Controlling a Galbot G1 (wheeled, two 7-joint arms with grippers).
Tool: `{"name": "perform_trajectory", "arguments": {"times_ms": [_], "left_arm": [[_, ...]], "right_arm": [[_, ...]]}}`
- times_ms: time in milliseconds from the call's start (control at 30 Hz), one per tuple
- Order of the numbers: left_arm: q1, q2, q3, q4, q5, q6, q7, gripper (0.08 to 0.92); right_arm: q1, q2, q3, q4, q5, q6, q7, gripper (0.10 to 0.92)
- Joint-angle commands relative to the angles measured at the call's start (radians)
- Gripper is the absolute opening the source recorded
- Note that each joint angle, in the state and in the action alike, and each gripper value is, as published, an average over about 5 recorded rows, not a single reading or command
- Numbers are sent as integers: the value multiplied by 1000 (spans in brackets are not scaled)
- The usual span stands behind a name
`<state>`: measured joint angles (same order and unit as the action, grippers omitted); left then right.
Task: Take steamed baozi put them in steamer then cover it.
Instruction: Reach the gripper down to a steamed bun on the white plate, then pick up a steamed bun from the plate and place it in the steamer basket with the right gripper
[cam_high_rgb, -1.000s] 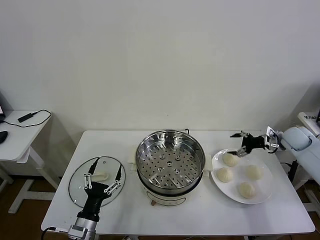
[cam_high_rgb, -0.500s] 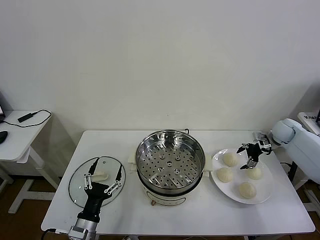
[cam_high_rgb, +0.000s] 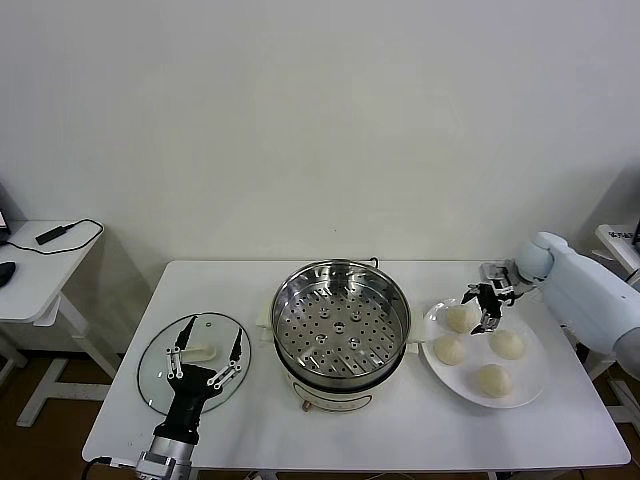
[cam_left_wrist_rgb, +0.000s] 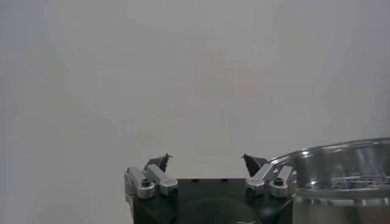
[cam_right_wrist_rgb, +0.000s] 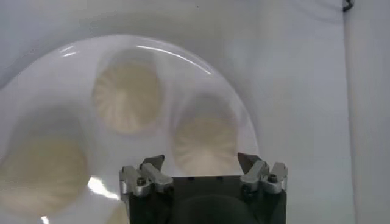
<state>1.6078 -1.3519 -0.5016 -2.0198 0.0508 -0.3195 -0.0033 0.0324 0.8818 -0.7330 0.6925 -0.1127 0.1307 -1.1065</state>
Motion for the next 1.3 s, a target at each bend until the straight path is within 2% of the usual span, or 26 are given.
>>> {"name": "perform_trajectory", "arguments": {"times_ms": [33,133,300,467,567,767,933,1100,1300], "left_arm": [[-2,0,1,4,0,-2,-1,823],[-3,0,0,4,-1,-2,-2,823],[-5,0,0,2,-1,-2,-2,823],[-8,-1,0,1,-2,-2,-3,823],[-12,0,2,-2,-2,1,-3,823],[-10,2,5,-14,-1,5,-3,823],[-4,4,6,-21,-1,5,-3,823],[0,4,7,-26,0,6,-4,823],[6,4,8,-34,1,6,-5,823]], "right_arm": [[7,37,-14,-33,-34,10,13,821],[5,36,-14,-34,-36,13,20,799],[7,24,-17,-14,-22,23,40,682],[40,-47,-55,114,24,26,37,622],[106,-111,-95,235,45,66,11,623],[345,-165,-223,435,94,271,-41,656],[522,-109,-310,531,101,423,-35,669],[616,-27,-377,634,99,488,-22,670],[617,97,-397,677,25,546,-25,670]]}}
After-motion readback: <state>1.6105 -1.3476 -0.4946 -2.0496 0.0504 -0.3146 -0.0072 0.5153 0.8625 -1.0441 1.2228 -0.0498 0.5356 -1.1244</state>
